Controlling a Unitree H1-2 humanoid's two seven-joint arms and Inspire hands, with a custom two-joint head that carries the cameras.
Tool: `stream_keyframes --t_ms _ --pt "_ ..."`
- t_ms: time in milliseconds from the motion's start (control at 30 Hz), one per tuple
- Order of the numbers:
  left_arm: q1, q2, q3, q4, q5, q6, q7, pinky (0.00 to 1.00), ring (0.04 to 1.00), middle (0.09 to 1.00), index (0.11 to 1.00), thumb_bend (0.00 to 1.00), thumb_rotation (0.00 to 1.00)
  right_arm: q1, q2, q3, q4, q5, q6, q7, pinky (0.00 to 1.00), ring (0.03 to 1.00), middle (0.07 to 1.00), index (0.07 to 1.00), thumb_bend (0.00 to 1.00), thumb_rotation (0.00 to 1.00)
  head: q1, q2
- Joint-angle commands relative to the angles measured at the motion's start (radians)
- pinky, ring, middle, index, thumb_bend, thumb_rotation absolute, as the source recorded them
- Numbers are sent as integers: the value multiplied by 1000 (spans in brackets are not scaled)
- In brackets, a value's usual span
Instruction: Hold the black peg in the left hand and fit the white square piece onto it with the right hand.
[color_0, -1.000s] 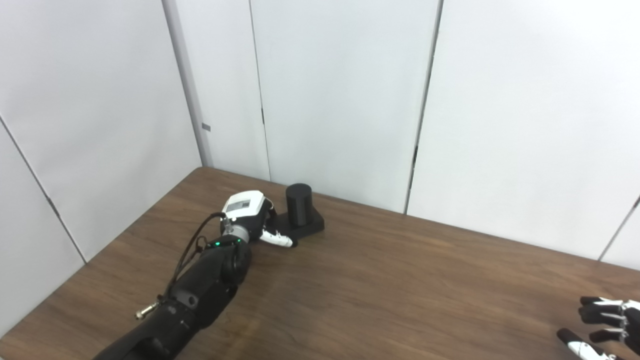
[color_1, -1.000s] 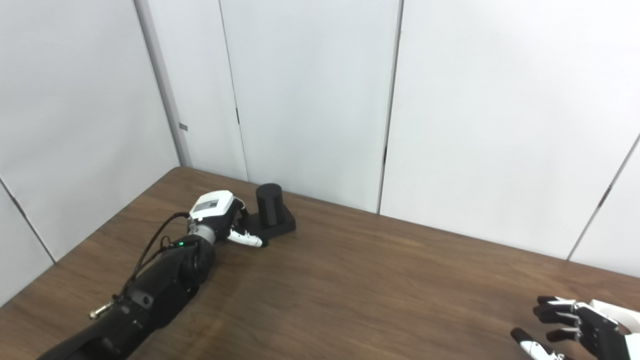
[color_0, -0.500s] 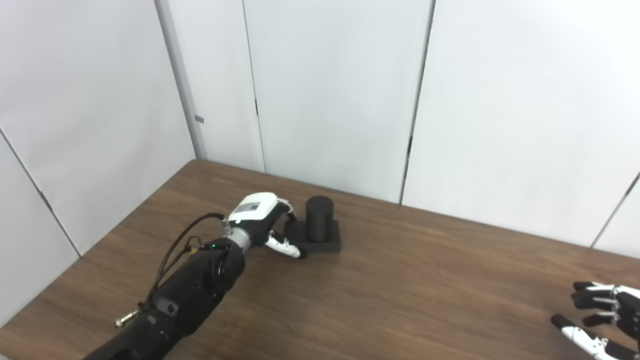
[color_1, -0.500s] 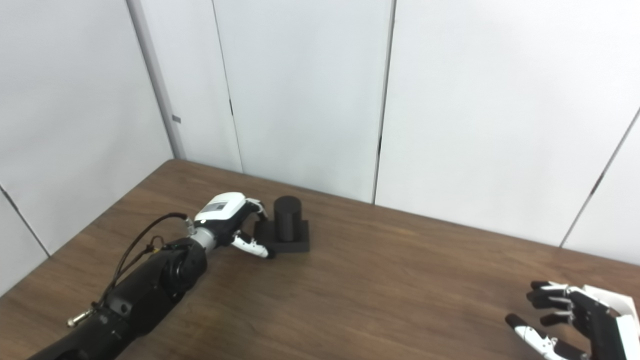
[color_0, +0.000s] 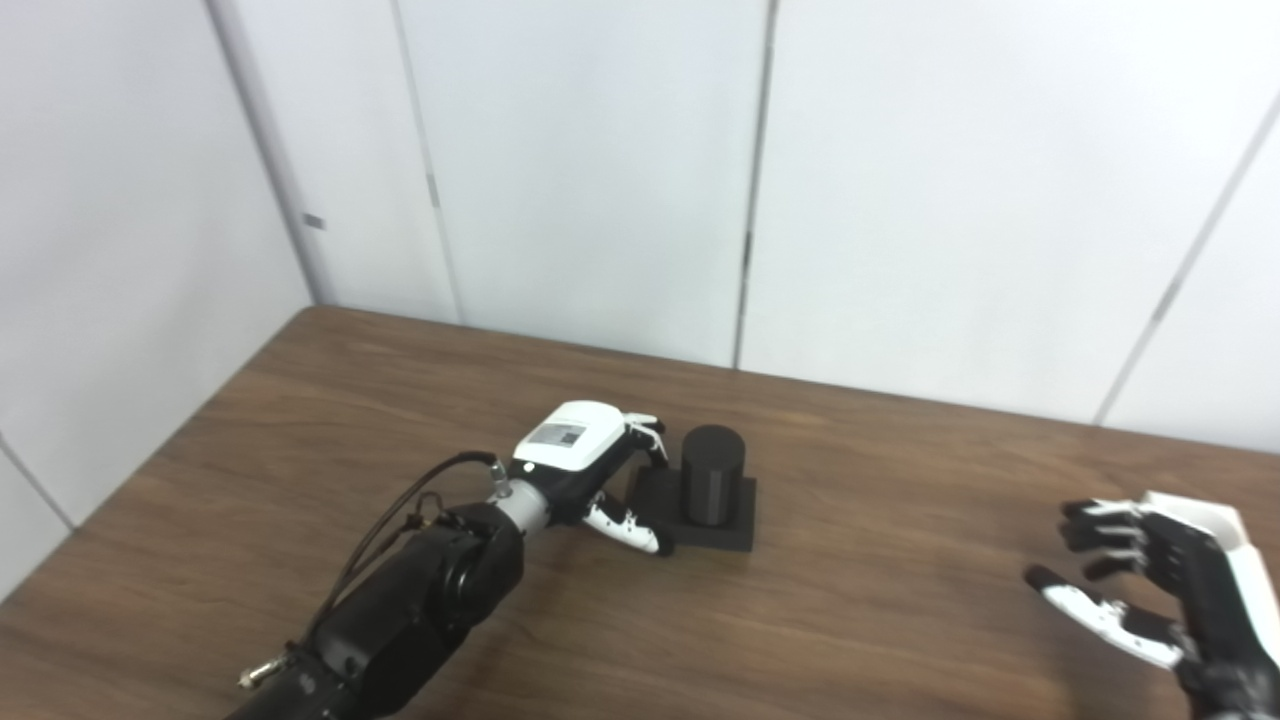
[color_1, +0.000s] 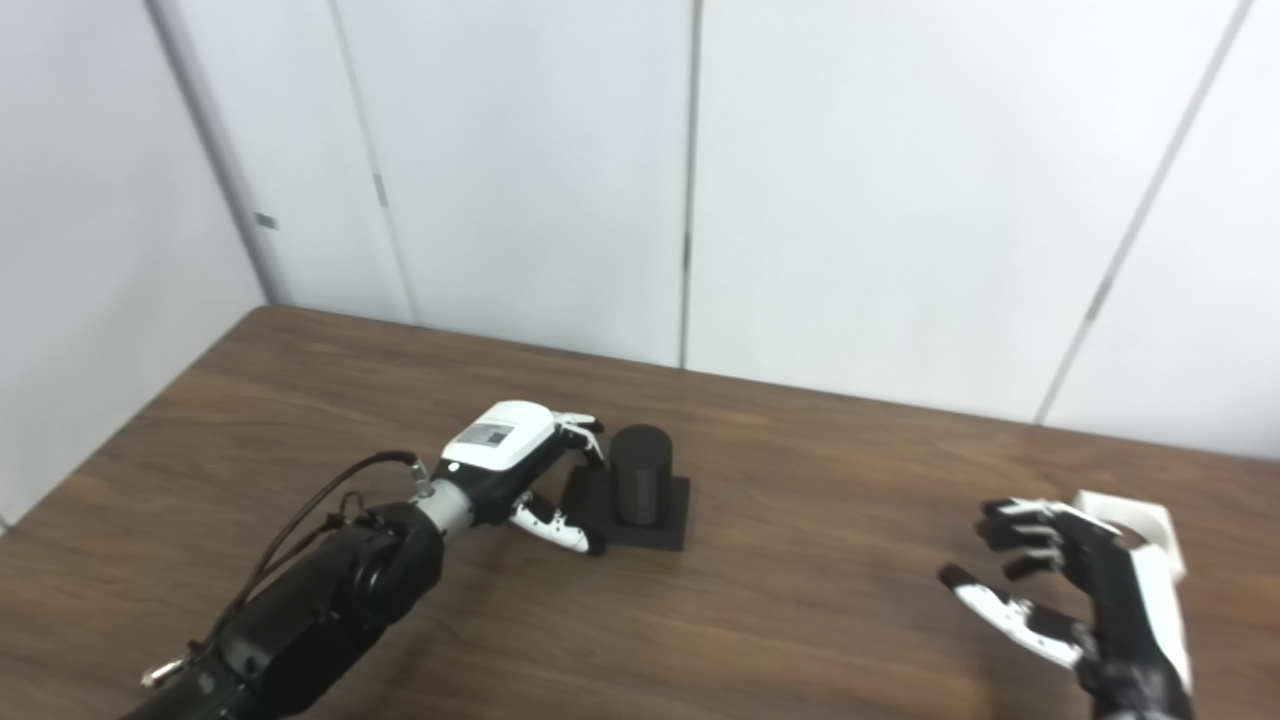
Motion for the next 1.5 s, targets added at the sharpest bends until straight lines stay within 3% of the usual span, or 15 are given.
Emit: stream_keyframes --t_ms 0,233,267,300,367,667,833,933,1000,1067,1167,1367,1467 --pt "28 -19 -52 -4 30 -43 -58 754 883 891 496 521 78 -32 -3 1 -13 -7 -45 -14 463 585 664 492 499 115 -8 3" --pt "22 -39 -122 2 65 -70 -92 748 894 895 496 520 78 -37 -2 11 15 -35 -84 -29 457 578 654 493 500 122 -56 14" --pt "19 -41 -136 0 74 -69 -102 745 896 894 564 761 166 -39 -2 12 19 -36 -88 -30 454 577 655 493 500 123 -61 15" --pt "15 -42 -150 -2 82 -69 -112 743 895 894 587 843 201 -40 -1 12 21 -38 -88 -31 455 580 656 494 500 124 -70 15" --pt "9 -44 -172 -6 90 -65 -136 740 893 897 605 908 233 -43 4 13 25 -41 -86 -35 457 583 657 494 500 125 -87 16" --pt "10 -61 -217 -9 109 -57 -190 823 922 922 623 987 263 -42 16 20 11 -58 -79 -43 458 580 656 494 500 127 -188 12" --pt "20 -52 -227 -19 114 -71 -187 833 928 929 631 992 272 -36 -16 18 -37 -64 -73 -8 481 605 664 495 501 130 -261 5" --pt "25 -41 -227 -24 109 -85 -185 845 944 942 641 990 284 -51 -74 18 -78 -103 -50 30 509 619 694 496 504 134 -308 1" --pt "27 -33 -225 -29 106 -92 -187 848 949 946 643 990 290 -70 -147 25 -108 -150 -30 85 559 657 720 496 507 136 -328 0" --pt "29 -25 -223 -28 103 -99 -185 847 952 947 646 985 282 -93 -232 37 -145 -232 32 165 628 731 775 701 660 114 -370 -9" --pt "35 -14 -217 -23 94 -111 -177 842 947 947 649 978 260 -141 -353 55 -178 -357 124 290 661 815 861 802 786 145 -420 -27" --pt "42 -1 -202 -20 76 -133 -172 840 937 937 653 974 237 -240 -490 86 -155 -489 183 416 707 863 904 820 897 156 -476 -51" --pt "43 5 -200 -11 72 -146 -163 826 928 934 655 967 226 -285 -528 115 -145 -576 221 491 793 901 928 845 914 204 -505 -71"
